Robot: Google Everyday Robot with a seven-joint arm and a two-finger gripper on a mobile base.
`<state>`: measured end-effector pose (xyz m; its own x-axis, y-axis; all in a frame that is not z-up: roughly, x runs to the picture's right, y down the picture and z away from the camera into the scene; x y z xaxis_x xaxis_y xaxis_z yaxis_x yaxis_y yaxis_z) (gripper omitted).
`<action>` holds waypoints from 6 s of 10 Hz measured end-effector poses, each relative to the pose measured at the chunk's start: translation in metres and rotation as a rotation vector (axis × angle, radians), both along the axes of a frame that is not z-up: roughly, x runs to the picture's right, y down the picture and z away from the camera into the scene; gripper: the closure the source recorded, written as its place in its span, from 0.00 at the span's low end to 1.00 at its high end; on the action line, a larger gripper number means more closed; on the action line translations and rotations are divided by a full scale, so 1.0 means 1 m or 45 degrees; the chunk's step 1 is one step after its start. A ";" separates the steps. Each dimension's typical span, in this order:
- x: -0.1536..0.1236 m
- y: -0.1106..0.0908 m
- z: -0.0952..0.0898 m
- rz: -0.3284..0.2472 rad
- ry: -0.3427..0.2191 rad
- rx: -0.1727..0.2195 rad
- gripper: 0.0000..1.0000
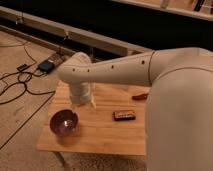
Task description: Drag the pepper across the table
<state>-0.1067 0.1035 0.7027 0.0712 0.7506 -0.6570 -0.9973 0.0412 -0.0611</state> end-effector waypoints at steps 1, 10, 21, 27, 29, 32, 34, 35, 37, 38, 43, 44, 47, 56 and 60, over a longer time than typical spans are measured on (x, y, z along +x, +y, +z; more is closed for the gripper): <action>0.000 0.000 0.000 0.000 0.000 0.000 0.35; 0.000 0.000 0.000 0.000 0.000 0.000 0.35; 0.001 0.000 0.002 0.005 0.005 -0.003 0.35; 0.066 -0.022 0.060 0.185 0.239 0.016 0.35; 0.099 -0.031 0.078 0.291 0.318 0.033 0.35; 0.152 -0.043 0.101 0.449 0.413 0.074 0.35; 0.191 -0.046 0.116 0.543 0.479 0.091 0.35; 0.203 -0.046 0.121 0.574 0.501 0.089 0.35; 0.238 -0.047 0.135 0.638 0.567 0.068 0.35; 0.250 -0.047 0.141 0.659 0.595 0.049 0.35; 0.300 -0.053 0.173 0.822 0.729 -0.029 0.35; 0.313 -0.056 0.178 0.870 0.767 -0.035 0.35; 0.325 -0.061 0.181 0.926 0.789 -0.029 0.35; 0.329 -0.061 0.187 0.946 0.810 -0.027 0.35; 0.355 -0.060 0.208 1.022 0.905 -0.025 0.35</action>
<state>0.2484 0.0434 0.9108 -0.8421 0.3963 -0.3658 -0.5392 -0.6370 0.5510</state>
